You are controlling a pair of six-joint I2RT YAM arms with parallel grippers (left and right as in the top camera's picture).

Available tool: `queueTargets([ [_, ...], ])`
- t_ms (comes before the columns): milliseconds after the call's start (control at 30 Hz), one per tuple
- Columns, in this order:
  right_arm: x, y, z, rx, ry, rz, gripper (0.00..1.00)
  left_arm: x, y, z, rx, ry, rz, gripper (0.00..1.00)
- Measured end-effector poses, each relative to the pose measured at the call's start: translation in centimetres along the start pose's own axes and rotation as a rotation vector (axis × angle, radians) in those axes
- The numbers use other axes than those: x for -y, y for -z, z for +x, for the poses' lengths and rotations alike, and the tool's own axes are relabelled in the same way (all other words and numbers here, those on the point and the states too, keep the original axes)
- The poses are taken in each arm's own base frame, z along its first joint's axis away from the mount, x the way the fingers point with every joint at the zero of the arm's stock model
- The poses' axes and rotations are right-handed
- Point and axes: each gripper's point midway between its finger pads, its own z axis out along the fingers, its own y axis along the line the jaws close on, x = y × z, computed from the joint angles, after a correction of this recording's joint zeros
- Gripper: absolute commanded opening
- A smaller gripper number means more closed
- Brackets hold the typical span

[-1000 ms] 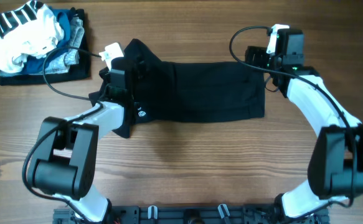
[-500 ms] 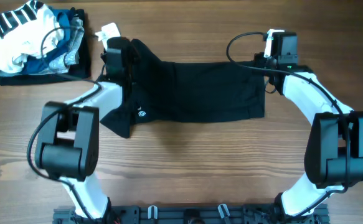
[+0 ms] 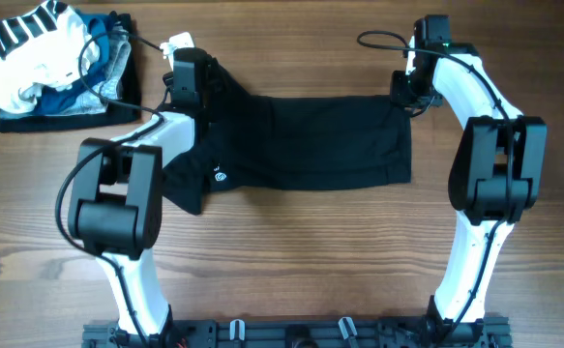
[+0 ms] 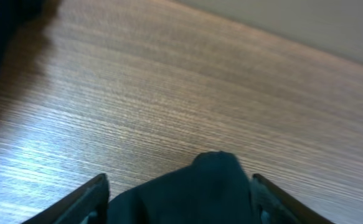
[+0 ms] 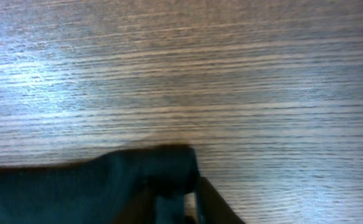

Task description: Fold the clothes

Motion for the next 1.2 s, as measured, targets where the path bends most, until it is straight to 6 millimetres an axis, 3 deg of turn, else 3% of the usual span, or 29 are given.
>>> queueTargets([
  [100,-0.2,-0.2,0.3,-0.014,-0.007,-0.01,0.51,0.0,-2.4,1.3,-0.035,-0.007,-0.012,0.81],
  [167,-0.2,-0.2,0.4,-0.02,-0.008,-0.014,0.51,0.1,-3.4,1.8,-0.067,-0.015,-0.019,0.81],
  [233,-0.2,-0.2,0.4,-0.02,-0.007,-0.014,0.56,0.9,-4.4,0.8,-0.064,-0.015,-0.009,0.8],
  [267,-0.3,-0.2,0.5,-0.021,-0.008,-0.018,0.55,1.4,-4.5,-0.2,-0.046,-0.011,0.002,0.79],
  [333,-0.3,-0.2,0.5,-0.024,-0.008,-0.02,0.36,2.2,-4.4,-2.2,-0.008,-0.002,0.018,0.71],
  [367,-0.3,-0.2,0.5,-0.024,-0.011,-0.021,0.33,2.5,-4.4,-2.9,0.006,-0.001,0.024,0.68],
  [467,-0.5,-0.2,0.6,-0.028,-0.011,-0.027,0.45,2.6,-4.4,-2.9,0.0,-0.003,0.025,0.77],
  [567,-0.5,-0.2,0.6,-0.028,-0.003,-0.027,0.41,2.7,-4.4,-3.0,0.004,-0.002,0.031,0.72],
  [600,-0.5,-0.2,0.6,-0.028,-0.002,-0.027,0.4,2.7,-4.4,-3.1,0.008,0.0,0.033,0.79],
  [633,-0.5,-0.2,0.6,-0.028,0.0,-0.027,0.4,2.8,-4.4,-3.1,0.007,-0.001,0.035,1.0],
  [733,-0.5,-0.2,0.6,-0.026,0.012,-0.029,0.39,3.0,-4.2,-3.5,-0.026,-0.001,0.026,1.0],
  [767,-0.6,-0.2,0.5,-0.023,0.017,-0.032,0.45,3.1,-4.0,-4.0,-0.045,-0.005,0.018,1.0],
  [800,-0.6,-0.2,0.3,-0.014,0.024,-0.034,0.48,3.6,-3.7,-5.2,-0.045,-0.005,0.019,1.0],
  [933,-0.9,-0.4,-1.0,0.036,0.056,-0.036,0.48,8.8,-0.2,-17.6,0.207,0.05,0.176,0.99],
  [967,-0.8,-0.3,-1.2,0.041,0.063,-0.029,0.48,9.6,0.8,-19.5,0.247,0.053,0.21,0.98],
  [1000,-0.8,0.1,-1.8,0.053,0.073,-0.026,0.55,10.5,1.8,-21.2,0.276,0.046,0.245,1.0],
  [1067,-0.6,1.4,-3.3,0.081,0.091,-0.007,0.69,11.6,3.0,-22.8,0.298,0.013,0.28,1.0],
  [1133,-0.5,4.2,-6.6,0.168,0.106,0.015,0.74,12.6,3.6,-23.7,0.307,-0.036,0.304,1.0],
  [1200,-0.7,7.4,-9.4,0.25,0.111,0.019,0.72,13.3,3.3,-23.7,0.298,-0.079,0.318,1.0],
])
